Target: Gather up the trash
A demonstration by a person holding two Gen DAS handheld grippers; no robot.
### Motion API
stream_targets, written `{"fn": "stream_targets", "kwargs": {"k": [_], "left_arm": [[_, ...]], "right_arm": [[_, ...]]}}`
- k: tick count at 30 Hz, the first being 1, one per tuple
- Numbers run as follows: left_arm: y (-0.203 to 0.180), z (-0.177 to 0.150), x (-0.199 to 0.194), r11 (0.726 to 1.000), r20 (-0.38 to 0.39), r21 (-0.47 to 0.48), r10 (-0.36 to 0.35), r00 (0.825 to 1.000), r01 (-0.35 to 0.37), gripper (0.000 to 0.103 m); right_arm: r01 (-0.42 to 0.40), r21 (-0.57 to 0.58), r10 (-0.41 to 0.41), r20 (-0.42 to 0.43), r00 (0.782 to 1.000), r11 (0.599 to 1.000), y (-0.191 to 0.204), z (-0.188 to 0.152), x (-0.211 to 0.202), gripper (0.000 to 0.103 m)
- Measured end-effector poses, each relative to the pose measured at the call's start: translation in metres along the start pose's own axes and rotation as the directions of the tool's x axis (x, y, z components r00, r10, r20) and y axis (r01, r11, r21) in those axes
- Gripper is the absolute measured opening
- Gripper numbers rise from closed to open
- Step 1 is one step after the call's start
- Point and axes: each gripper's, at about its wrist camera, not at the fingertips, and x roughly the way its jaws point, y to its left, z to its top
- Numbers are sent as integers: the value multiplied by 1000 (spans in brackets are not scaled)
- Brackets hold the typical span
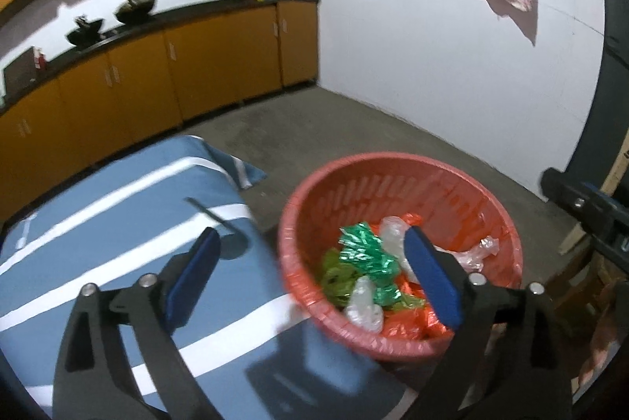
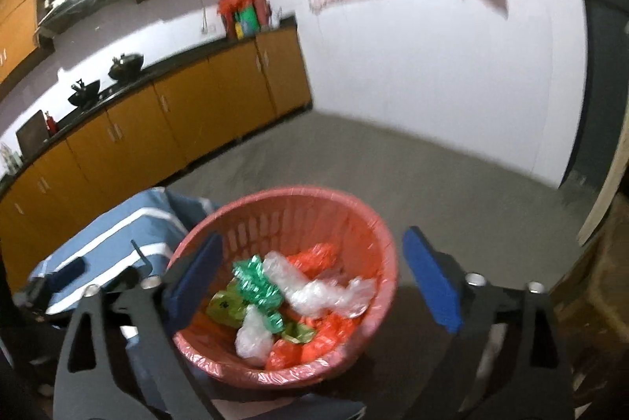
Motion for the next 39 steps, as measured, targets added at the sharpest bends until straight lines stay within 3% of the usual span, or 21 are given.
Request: {"fn": "stream_targets", "kwargs": {"k": [5,10,24,39], "left_arm": [[14,-9,-50,997,66,-13,74,995,-74,99],[30,-26,-99,990,101,-45,135,986,-131,99],[76,-94,-193,964,81,-157,231,970,-217,99],[88,-137,-261,940,111,-207,298,948,-271,99]], "right_arm": [[35,-62,-30,86,996,997,14,-11,-41,101],[10,-122,5,122,993,993,30,-28,-77,101],[-34,-201,53,95,994,979,63,-75,-151,101],[-56,-239,82,101,991,969,76,-96,-184,101]]}}
